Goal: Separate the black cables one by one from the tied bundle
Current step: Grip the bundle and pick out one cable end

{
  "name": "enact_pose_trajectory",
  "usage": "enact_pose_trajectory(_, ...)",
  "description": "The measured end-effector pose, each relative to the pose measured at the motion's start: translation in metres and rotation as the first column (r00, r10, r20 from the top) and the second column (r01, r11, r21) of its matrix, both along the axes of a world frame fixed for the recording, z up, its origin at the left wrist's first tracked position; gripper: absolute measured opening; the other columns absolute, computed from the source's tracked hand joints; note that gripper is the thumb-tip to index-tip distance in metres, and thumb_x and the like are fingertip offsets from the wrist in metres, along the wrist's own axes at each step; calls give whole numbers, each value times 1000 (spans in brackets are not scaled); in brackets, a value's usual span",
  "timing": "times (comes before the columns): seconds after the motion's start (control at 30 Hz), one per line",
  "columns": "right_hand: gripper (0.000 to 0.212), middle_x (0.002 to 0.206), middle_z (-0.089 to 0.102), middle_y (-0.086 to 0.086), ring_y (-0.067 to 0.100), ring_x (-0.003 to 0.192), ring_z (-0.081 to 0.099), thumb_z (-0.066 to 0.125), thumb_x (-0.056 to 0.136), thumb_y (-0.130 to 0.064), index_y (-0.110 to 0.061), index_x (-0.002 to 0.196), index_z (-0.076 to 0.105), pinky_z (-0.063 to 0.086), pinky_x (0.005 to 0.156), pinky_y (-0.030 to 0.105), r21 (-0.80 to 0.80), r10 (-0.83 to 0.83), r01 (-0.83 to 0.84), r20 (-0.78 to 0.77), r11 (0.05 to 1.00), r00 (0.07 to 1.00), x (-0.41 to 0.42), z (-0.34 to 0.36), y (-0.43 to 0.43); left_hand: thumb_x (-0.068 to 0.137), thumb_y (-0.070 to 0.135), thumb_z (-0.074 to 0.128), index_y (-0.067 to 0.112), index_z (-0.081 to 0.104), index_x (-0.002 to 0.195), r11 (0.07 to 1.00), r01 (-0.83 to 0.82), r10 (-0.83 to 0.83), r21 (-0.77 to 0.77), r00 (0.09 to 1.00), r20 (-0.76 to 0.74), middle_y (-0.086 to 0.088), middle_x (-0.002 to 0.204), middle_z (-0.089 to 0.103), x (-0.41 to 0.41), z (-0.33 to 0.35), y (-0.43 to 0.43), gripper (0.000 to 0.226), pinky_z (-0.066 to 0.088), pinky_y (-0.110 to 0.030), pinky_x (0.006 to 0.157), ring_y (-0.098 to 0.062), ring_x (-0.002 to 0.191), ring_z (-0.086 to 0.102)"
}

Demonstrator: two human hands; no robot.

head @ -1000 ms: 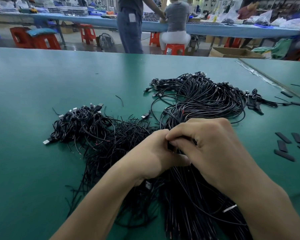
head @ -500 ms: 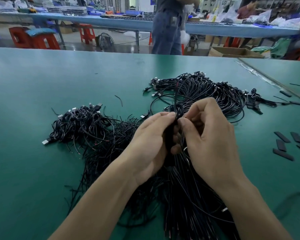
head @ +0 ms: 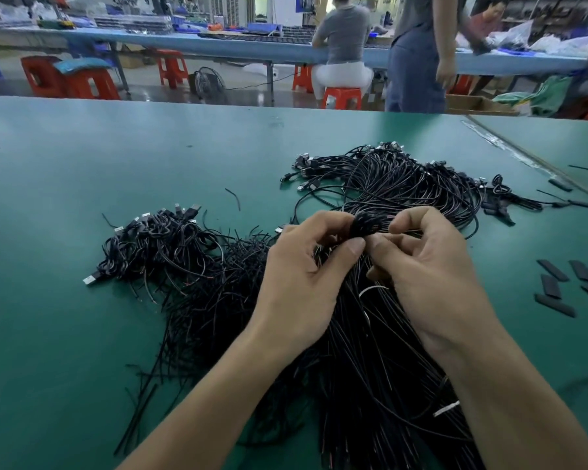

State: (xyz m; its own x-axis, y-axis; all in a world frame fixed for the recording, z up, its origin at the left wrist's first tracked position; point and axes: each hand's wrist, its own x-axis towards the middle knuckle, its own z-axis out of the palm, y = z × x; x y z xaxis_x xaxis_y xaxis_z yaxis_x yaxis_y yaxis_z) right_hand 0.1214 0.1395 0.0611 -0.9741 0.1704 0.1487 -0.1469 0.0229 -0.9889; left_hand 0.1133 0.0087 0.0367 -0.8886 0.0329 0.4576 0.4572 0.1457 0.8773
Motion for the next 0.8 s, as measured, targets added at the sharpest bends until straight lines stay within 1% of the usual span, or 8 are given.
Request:
enact_pose_trajectory(0.17,26,56,56,-1,12,50,50,58,91,6,-15,86,44,43,51,27,-260,146,-116,97,958,985,-1,6,5,88,20,67,43,64,97,994,-67,53,-88,986,-157,29,91,64,6,4,3,25,36,-9,80,-1,93,47)
enact_pose_trajectory(0.27,27,60,52,6,17,50,44,55,93,4,-16,86,40,40,42,22,-401,193,-128,126,907,973,-1,8,7,80,-1,63,26,68,89,996,89,-90,-17,977,-194,10,100,72,8,5,3,29,46,-30,84,-16,98,62)
enact_pose_trajectory(0.33,28,61,54,4,15,52,46,57,93,1,-18,85,39,41,44,21,-435,205,-135,118,890,972,0,8,6,74,1,56,14,68,81,980,189,-174,61,966,-192,-1,99,73,8,4,0,19,49,-46,91,-27,103,64)
enact_pose_trajectory(0.4,29,57,57,1,13,51,51,59,91,2,-18,83,40,42,44,20,-418,211,-162,72,894,975,1,8,5,78,16,50,10,66,75,960,236,-210,151,963,-167,-5,94,72,8,4,-2,17,49,-41,91,-25,99,64)
enact_pose_trajectory(0.5,33,53,58,-4,6,46,53,61,89,8,-17,83,40,42,41,14,-335,230,-211,18,918,973,3,7,0,82,30,68,21,56,78,976,133,-107,174,982,-153,-3,83,69,9,8,-1,15,47,-30,63,-24,72,57)
enact_pose_trajectory(0.53,35,53,58,-5,5,46,52,61,89,10,-17,83,40,42,41,14,-305,220,-208,2,929,976,3,6,-2,77,31,76,28,52,82,986,77,-55,150,987,-149,1,82,67,8,8,-1,24,42,-27,58,-23,66,51)
enact_pose_trajectory(0.63,34,58,56,-2,11,50,50,64,90,5,-19,79,43,45,50,22,-199,130,-137,-51,970,990,2,4,-2,69,25,87,38,47,88,996,-11,25,92,989,-145,15,79,53,4,7,-6,46,34,-21,55,-9,62,38)
enact_pose_trajectory(0.8,32,61,63,-4,10,51,53,65,90,3,-19,80,44,49,54,21,-105,93,-108,-131,989,987,1,6,4,70,26,87,29,52,87,997,-63,66,42,996,-66,16,68,43,0,8,-10,39,33,-16,53,-3,59,37)
